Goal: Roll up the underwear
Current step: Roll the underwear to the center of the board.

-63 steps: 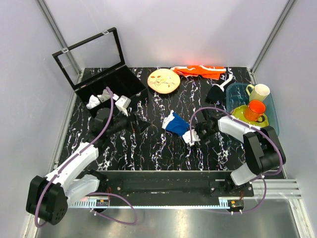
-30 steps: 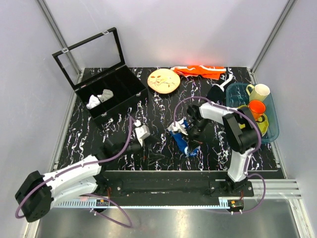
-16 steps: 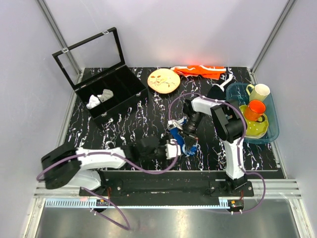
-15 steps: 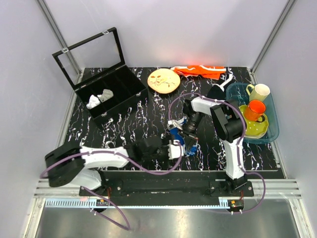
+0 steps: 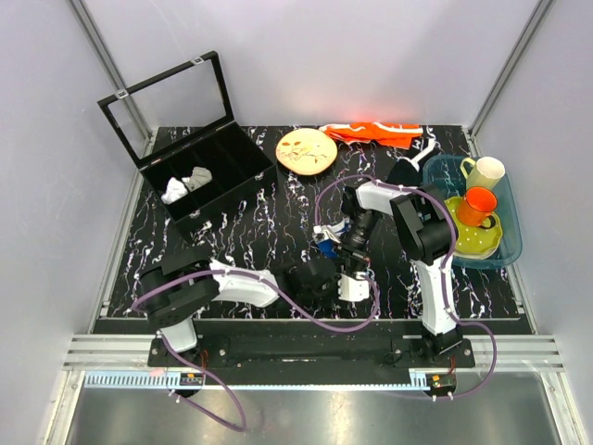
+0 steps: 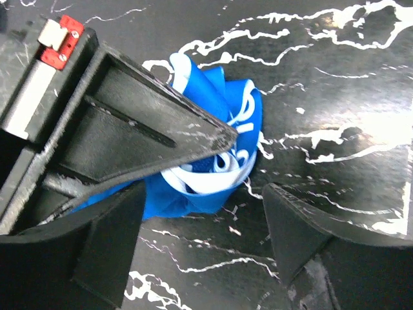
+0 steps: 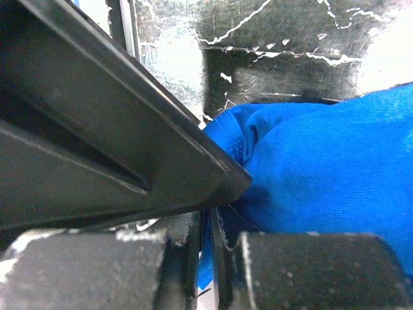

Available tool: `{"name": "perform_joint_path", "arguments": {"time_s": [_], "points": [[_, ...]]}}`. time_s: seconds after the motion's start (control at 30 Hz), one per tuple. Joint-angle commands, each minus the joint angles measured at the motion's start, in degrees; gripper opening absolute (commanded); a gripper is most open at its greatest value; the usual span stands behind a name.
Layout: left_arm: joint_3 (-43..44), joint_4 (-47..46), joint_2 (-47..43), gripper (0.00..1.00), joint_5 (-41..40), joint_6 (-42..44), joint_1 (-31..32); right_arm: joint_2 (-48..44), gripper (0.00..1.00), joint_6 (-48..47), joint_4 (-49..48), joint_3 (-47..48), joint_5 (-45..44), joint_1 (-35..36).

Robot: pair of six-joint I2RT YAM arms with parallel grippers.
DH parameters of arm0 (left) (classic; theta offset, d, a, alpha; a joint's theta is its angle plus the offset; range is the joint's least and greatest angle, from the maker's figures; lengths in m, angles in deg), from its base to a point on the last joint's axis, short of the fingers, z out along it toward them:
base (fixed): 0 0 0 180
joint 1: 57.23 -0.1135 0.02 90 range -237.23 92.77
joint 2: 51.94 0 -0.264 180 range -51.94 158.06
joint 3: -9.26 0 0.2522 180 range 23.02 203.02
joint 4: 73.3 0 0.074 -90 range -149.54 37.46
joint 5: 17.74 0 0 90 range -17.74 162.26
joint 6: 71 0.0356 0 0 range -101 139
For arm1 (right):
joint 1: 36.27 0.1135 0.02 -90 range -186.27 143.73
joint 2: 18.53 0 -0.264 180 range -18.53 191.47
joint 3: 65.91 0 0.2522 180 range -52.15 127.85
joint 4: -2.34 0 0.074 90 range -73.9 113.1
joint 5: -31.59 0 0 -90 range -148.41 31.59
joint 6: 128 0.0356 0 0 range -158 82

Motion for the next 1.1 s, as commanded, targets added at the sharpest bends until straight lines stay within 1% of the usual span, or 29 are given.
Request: {"name": "perform_joint_path", "arguments": {"time_s": [0.0,0.07,0.17,0.2,0.27,0.3,0.37,0.4,0.43,0.47,0.6,0.63,0.67,0.7,0.8,0.83,0.93,1.03,1.07], "points": [[4.0,-1.0,2.8,0.76,-4.9,1.1,0.2,1.0,0.12,-0.6,-1.2,1.2,1.2,-0.3],[5.2,-0.1,3.7,0.73,-5.9,0.8,0.2,0.7,0.12,-0.7,-1.6,0.8,1.3,-0.3],[6.2,0.8,5.0,0.65,-5.6,0.2,0.3,0.4,0.13,-0.5,-1.9,0.4,1.8,-0.3],[6.6,1.2,5.3,0.57,-5.3,0.2,0.2,0.4,0.13,-0.6,-1.9,0.4,2.0,-0.3],[7.7,3.0,6.1,0.48,-4.3,-0.5,0.2,0.2,0.14,-0.4,-2.2,0.2,2.2,-0.4],[8.0,3.6,6.3,0.38,-4.0,-0.7,0.3,-0.2,0.15,-0.4,-2.4,0.1,2.4,-0.4],[8.2,4.3,6.6,0.27,-2.7,-1.7,0.2,-0.6,0.19,-0.2,-2.9,-0.3,2.8,-0.4],[8.0,4.4,6.5,0.23,-2.1,-2.0,0.2,-1.0,0.21,-0.2,-3.1,-0.3,3.4,-0.5],[7.8,4.5,6.4,0.16,-0.8,-2.7,0.2,-1.8,0.25,-0.2,-3.8,-0.6,3.7,-0.9],[7.6,4.6,6.2,0.14,-0.3,-3.0,0.2,-2.2,0.27,-0.2,-3.9,-1.0,4.1,-0.9],[6.3,4.8,5.1,0.08,3.6,-5.0,-0.2,-6.2,0.34,0.1,-5.4,-1.8,5.3,-2.5],[6.2,5.0,4.9,0.06,6.4,-6.2,-0.9,-7.0,0.35,0.1,-5.7,-2.0,5.6,-3.1],[5.9,4.9,4.7,0.02,7.8,-7.0,-1.6,-7.8,0.37,-0.1,-5.7,-2.1,5.7,-4.3],[5.6,4.7,4.2,0.02,9.3,-7.7,-2.2,-9.1,0.38,-0.3,-5.8,-2.2,6.3,-5.1],[4.4,3.7,3.8,0.02,15.8,-10.7,-5.1,-11.9,0.41,-0.8,-5.6,-2.8,6.7,-7.4],[4.3,3.6,3.9,0.02,18.7,-12.2,-6.6,-12.7,0.41,-1.1,-5.6,-3.1,6.6,-7.8],[4.7,4.0,4.6,0.02,24.3,-14.9,-9.4,-16.1,0.42,-1.6,-5.8,-3.9,6.3,-9.6],[6.2,6.0,6.3,0.02,29.1,-18.4,-12.3,-20.0,0.41,-1.4,-6.8,-4.7,5.7,-11.2],[8.0,8.8,7.0,0.02,30.0,-19.0,-13.1,-21.4,0.41,-1.3,-7.4,-5.6,5.6,-11.4]]}}
